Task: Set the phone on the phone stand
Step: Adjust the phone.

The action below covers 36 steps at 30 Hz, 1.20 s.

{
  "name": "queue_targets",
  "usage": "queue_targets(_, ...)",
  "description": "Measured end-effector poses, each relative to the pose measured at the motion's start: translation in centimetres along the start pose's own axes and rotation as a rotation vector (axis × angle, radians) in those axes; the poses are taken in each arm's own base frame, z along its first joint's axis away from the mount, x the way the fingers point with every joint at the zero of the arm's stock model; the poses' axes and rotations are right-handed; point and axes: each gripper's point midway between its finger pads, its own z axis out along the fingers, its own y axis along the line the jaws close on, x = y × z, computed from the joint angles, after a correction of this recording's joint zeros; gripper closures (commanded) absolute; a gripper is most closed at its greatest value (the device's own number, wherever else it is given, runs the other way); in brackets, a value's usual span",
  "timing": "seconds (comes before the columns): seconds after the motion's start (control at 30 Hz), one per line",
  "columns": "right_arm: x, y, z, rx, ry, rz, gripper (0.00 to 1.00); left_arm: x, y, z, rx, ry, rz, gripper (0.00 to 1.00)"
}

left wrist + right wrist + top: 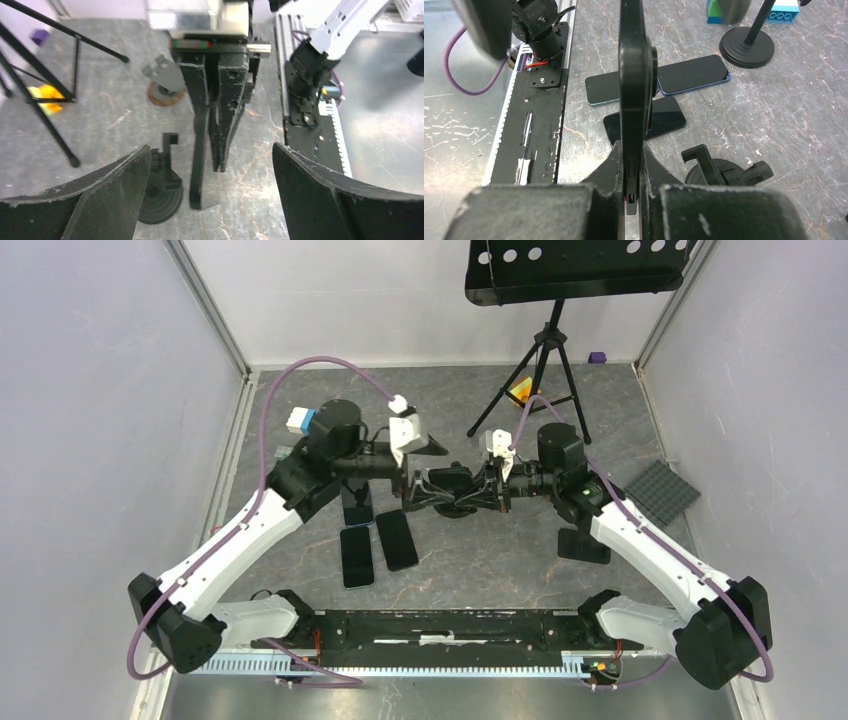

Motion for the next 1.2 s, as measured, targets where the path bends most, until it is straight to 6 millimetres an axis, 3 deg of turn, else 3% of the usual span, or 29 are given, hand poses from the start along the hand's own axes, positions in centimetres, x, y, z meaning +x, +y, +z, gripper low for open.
queue_targets(0.1,-0.1,0.0,0.0,0.000,-0.002,-0.005,1.00,2.0,-0.8,1.4,0.036,0.066,-0.036,0.13)
queue_targets(0.3,-0.6,0.3,-0.3,-0.001,-0.012,-0.026,1.00,5.3,-1.4,2.9,0.066,0.173,-0.103,0.36)
queue_targets(0.73,-0.5,0.5,-0.4,-0.002,-0.008,-0.034,1.00,4.0,-1.2,3.4,0.075,0.158,-0.087,0.61)
queue_targets(0.83,-0.5,0.5,-0.4,-0.002,-0.008,-0.034,1.00,4.0,-1.3,3.4,0.076,0.158,-0.087,0.72)
queue_targets(0.9,-0.5,0.5,-0.4,-0.002,-0.008,-0.034,1.00,4.0,-1.3,3.4,0.079,0.157,-0.087,0.93)
queue_targets(0.97,-0.5,0.5,-0.5,-0.002,-0.009,-0.035,0.98,4.0,-1.4,3.4,0.085,0.157,-0.092,0.98)
queue_targets(1.03,-0.6,0.7,-0.5,-0.010,-0.012,-0.041,0.83,3.8,-1.7,3.4,0.101,0.151,-0.091,0.98)
queue_targets(1.13,-0.7,0.8,-0.6,-0.009,-0.014,-0.044,0.36,3.6,-1.8,3.4,0.111,0.146,-0.095,0.98)
queue_targets(1.2,-0.9,0.7,-0.8,0.008,-0.012,-0.053,0.21,3.7,-1.9,3.4,0.112,0.146,-0.108,0.98)
